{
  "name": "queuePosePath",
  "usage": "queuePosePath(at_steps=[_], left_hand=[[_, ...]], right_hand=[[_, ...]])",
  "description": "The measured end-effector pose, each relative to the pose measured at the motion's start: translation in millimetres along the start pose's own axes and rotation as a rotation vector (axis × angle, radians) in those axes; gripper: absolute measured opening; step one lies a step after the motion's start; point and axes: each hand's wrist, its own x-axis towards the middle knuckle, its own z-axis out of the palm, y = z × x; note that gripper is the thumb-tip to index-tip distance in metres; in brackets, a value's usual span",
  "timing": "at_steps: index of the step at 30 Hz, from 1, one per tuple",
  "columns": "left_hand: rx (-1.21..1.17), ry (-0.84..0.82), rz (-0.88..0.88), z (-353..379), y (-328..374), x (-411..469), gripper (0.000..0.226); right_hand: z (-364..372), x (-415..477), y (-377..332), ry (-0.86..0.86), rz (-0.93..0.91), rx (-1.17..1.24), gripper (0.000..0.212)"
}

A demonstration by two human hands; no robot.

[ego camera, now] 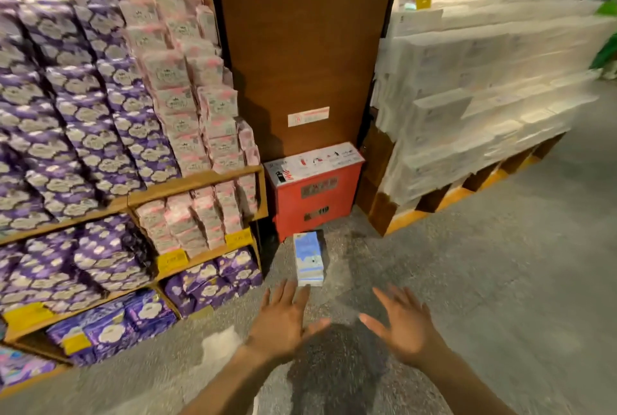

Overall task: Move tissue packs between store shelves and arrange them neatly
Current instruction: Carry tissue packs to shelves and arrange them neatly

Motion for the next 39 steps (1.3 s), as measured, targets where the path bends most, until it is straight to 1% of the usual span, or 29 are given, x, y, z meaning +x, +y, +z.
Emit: queuePosePath(at_steps=[3, 5, 7, 9, 11, 13, 14, 17, 18, 20, 21, 23, 24, 26, 27, 29, 30, 31, 32, 33, 35, 36, 37, 39], left_hand=[[-0.035, 0.011, -0.045, -9, -13, 59, 0.097], [-0.022, 0.018, -0.053, -15, -25, 103, 0.101], [-0.001, 0.023, -0.069, -16, -40, 151, 0.106], [-0.008, 0.003, -0.083, -16, -57, 204, 0.102], [0.003, -0.028, -0.091, -10, -76, 260, 0.096], [0.022, -0.043, -0.082, 4, -94, 318, 0.089], [0.031, -0.049, -0.071, 13, -104, 347, 0.086], [0.054, -0.049, -0.048, 54, -138, 437, 0.084], [0.054, -0.035, -0.049, 73, -149, 466, 0.085], [0.043, -0.012, -0.051, 118, -172, 523, 0.092], [0.026, -0.014, -0.055, 146, -183, 548, 0.095], [-0.051, -0.003, -0.036, 206, -206, 593, 0.091], [-0.096, 0.03, -0.008, 235, -218, 613, 0.086], [-0.135, 0.104, 0.017, 291, -244, 646, 0.079], [-0.135, 0.107, 0.0, 315, -256, 662, 0.081], [-0.132, 0.054, -0.038, 361, -281, 692, 0.086], [-0.151, 0.054, -0.049, 384, -294, 705, 0.087], [-0.175, 0.076, -0.053, 407, -305, 717, 0.088], [-0.204, 0.109, -0.064, 429, -317, 730, 0.089], [-0.25, 0.158, -0.095, 446, -327, 739, 0.09], [-0.378, 0.2, -0.221, 471, -341, 754, 0.09], [-0.443, 0.18, -0.276, 480, -345, 761, 0.095], [-0.502, 0.165, -0.313, 489, -350, 768, 0.102], [-0.643, 0.152, -0.407, 511, -359, 781, 0.118]], right_hand=[[-18, 67, 1, -0.028, -0.054, 0.042, 0.093], [-37, 111, -4, -0.06, -0.089, 0.064, 0.093], [-61, 154, -15, -0.068, -0.165, -0.004, 0.101], [-78, 201, -26, -0.08, -0.222, -0.068, 0.113], [-78, 260, -24, -0.077, -0.21, -0.06, 0.127], [-62, 328, -9, -0.073, -0.169, 0.005, 0.144], [-53, 361, -3, -0.077, -0.166, 0.017, 0.147], [-14, 460, 12, -0.088, -0.169, 0.065, 0.142], [5, 493, 17, -0.084, -0.17, 0.068, 0.138], [48, 559, 29, -0.078, -0.194, 0.053, 0.121], [75, 591, 36, -0.074, -0.209, 0.043, 0.117], [130, 654, 52, -0.101, -0.242, 0.015, 0.129], [157, 683, 58, -0.127, -0.258, -0.002, 0.13], [207, 735, 67, -0.156, -0.28, -0.024, 0.111], [228, 758, 72, -0.171, -0.293, -0.031, 0.104], [269, 800, 83, -0.196, -0.312, -0.037, 0.103], [290, 821, 90, -0.203, -0.31, -0.029, 0.098], [308, 839, 93, -0.205, -0.312, -0.008, 0.088], [329, 858, 97, -0.206, -0.302, 0.029, 0.08], [345, 873, 98, -0.211, -0.281, 0.09, 0.076], [380, 903, 98, -0.254, -0.218, 0.246, 0.082], [397, 917, 99, -0.257, -0.188, 0.303, 0.086], [412, 929, 99, -0.259, -0.152, 0.353, 0.081], [437, 947, 95, -0.261, -0.101, 0.543, 0.057]])
